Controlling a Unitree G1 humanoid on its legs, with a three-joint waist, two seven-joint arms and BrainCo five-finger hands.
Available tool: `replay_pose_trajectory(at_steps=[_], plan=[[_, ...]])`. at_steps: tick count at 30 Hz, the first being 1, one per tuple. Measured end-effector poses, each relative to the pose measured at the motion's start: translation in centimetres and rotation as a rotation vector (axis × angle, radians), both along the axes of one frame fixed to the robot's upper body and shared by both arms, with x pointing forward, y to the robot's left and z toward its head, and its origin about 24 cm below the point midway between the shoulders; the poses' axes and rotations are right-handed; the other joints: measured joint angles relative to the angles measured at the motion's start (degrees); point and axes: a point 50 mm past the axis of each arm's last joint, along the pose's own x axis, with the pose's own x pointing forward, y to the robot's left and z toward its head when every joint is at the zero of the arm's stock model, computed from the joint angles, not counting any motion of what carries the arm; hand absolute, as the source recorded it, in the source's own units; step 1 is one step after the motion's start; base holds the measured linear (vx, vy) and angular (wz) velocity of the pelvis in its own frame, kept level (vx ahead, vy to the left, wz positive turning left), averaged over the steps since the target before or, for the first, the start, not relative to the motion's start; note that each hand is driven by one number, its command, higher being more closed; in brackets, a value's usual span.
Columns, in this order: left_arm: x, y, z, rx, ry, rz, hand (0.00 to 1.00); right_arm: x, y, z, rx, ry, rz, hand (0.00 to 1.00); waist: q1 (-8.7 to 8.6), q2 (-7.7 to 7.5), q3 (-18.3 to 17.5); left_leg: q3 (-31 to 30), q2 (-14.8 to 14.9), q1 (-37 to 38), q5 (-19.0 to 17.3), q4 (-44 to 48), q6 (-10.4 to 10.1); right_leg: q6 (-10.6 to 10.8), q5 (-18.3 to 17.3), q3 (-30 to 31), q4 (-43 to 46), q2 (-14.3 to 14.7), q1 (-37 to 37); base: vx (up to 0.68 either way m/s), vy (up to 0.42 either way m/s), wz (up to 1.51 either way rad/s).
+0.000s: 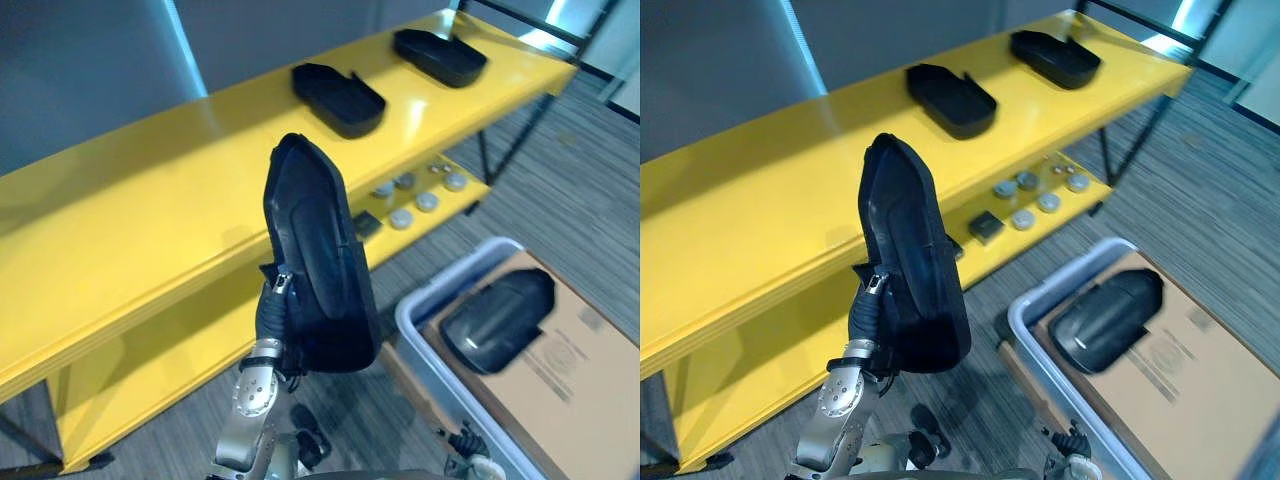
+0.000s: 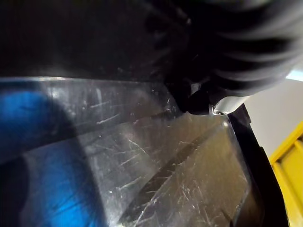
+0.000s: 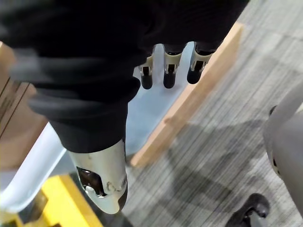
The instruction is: Walk over and take plastic housings, then place them on the shelf
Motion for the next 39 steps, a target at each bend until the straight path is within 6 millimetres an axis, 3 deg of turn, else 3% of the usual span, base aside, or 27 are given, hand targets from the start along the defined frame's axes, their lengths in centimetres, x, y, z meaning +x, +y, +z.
replay_pose_trajectory(at_steps=[2,5,6,7,8,9,11,12,15,19,22,26,33,36,39], plan=[[0.0,0.0,-0.4,0.007,0.014,-0.001,1.0,0.4,0.1,0.2,-0.014,-0.009,0.044,0.0,-0.96,1.0,0.2,-2.7,-0.6,3.7,0.0,-1.5,-0.3,1.2,-3.2,4.7,-5.5,3.5,-5.4,0.32,0.098,0.77],[0.3,-0.5,-0.2,0.009,0.005,-0.021,1.0,0.2,0.0,0.3,-0.028,-0.014,0.055,0.0,-2.58,1.17,0.3,-8.3,-1.1,5.0,-0.7,-1.1,-1.5,3.1,-3.1,17.4,-17.1,10.5,-11.8,0.26,-0.024,1.07],[0.3,-0.6,-0.3,0.012,0.011,-0.025,1.0,-0.7,0.1,0.0,-0.025,0.011,0.052,0.0,-2.66,0.94,0.2,-10.1,-1.3,5.9,-1.1,-0.9,-2.2,5.2,-1.7,22.9,-21.3,13.0,-12.7,0.16,-0.081,1.03],[0.3,-0.6,-0.4,0.014,0.014,-0.027,1.0,-1.4,0.1,-0.2,-0.021,0.029,0.048,0.0,-2.65,0.44,0.1,-10.6,-1.8,6.0,-1.5,-0.9,-2.8,5.6,0.0,24.6,-23.5,13.5,-12.7,0.23,-0.128,1.44],[0.2,-0.6,-0.7,0.026,0.02,-0.034,1.0,-3.5,0.8,-0.7,-0.001,0.086,0.055,0.0,-2.4,-2.53,-0.5,-11.9,-4.0,7.5,-2.6,-1.3,-3.7,4.1,8.1,25.9,-25.1,11.8,-12.6,0.18,-0.135,1.16],[0.2,-0.6,-0.9,0.024,0.029,-0.032,1.0,-4.0,0.9,-0.9,0.004,0.104,0.058,0.0,-2.22,-2.53,-0.3,-12.8,-4.1,8.0,-3.3,-0.9,-3.6,4.6,8.1,25.7,-23.6,11.4,-12.3,0.21,-0.168,0.95],[-0.5,-0.5,-1.7,0.014,0.07,-0.015,1.0,-4.2,0.2,-0.6,-0.016,0.102,0.051,0.0,-0.65,-0.39,-1.3,-12.7,-1.1,6.8,-5.3,1.7,-6.9,3.6,8.4,24.1,-26.3,13.2,-11.0,0.22,-0.172,0.11],[-0.5,-0.6,-1.8,0.014,0.072,-0.02,1.0,-4.1,0.1,-0.5,-0.019,0.095,0.062,0.0,-0.84,0.9,-1.8,-12.2,0.5,6.0,-5.7,2.7,-7.7,3.0,8.8,22.8,-27.8,14.1,-10.2,0.17,-0.13,0.07],[-0.5,-0.8,-1.8,0.004,0.073,-0.026,1.0,-4.3,0.1,-0.6,-0.009,0.099,0.073,0.0,-0.9,1.16,-2.0,-10.7,3.1,7.9,-5.1,1.7,-9.2,1.3,9.9,20.8,-31.4,16.2,-7.4,0.17,-0.124,0.13],[-0.4,-0.4,-1.9,0.031,0.073,-0.013,1.0,-4.3,0.0,-0.5,-0.016,0.098,0.076,0.0,-1.14,1.29,-2.2,-10.7,4.0,10.8,-3.6,-1.6,-11.4,0.7,11.6,19.5,-36.8,17.5,-3.0,0.09,-0.08,0.06],[-0.1,0.8,-2.5,0.092,0.091,0.035,1.0,-4.3,-0.2,-0.5,-0.027,0.103,0.089,0.0,-1.19,1.75,-2.6,-10.7,4.2,10.8,-1.5,-3.8,-11.8,0.5,15.5,19.0,-44.0,18.4,-0.4,0.0,-0.016,0.02],[0.8,2.3,-3.1,0.179,0.111,0.103,1.0,-4.2,-0.2,-0.5,-0.033,0.1,0.097,0.0,-1.2,1.8,-2.7,-10.9,4.2,10.9,0.2,-5.7,-11.4,0.1,17.9,18.6,-47.7,18.9,0.6,-0.05,-0.022,0.04],[4.8,5.0,-1.9,0.369,0.086,0.277,1.0,-2.9,0.0,0.0,-0.051,0.048,0.157,0.0,-2.66,1.73,-2.7,-9.9,4.4,10.3,3.1,-10.5,-11.3,-0.8,22.3,18.9,-53.6,20.0,0.5,-0.13,-0.056,-0.03],[6.2,5.4,-1.6,0.417,0.1,0.323,1.0,-2.2,0.4,0.2,-0.057,0.023,0.209,0.0,-3.9,1.41,-2.6,-8.1,4.7,10.3,3.6,-11.5,-11.7,-1.2,22.9,19.4,-54.5,20.2,0.2,-0.13,-0.046,-0.13],[7.3,5.4,-1.2,0.445,0.097,0.341,1.0,-2.0,0.7,0.4,-0.056,0.009,0.239,0.0,-4.09,0.84,-2.7,-6.8,4.8,10.5,3.7,-13.2,-11.8,-1.2,22.9,19.6,-54.5,20.4,-0.5,-0.09,-0.028,-0.12]])
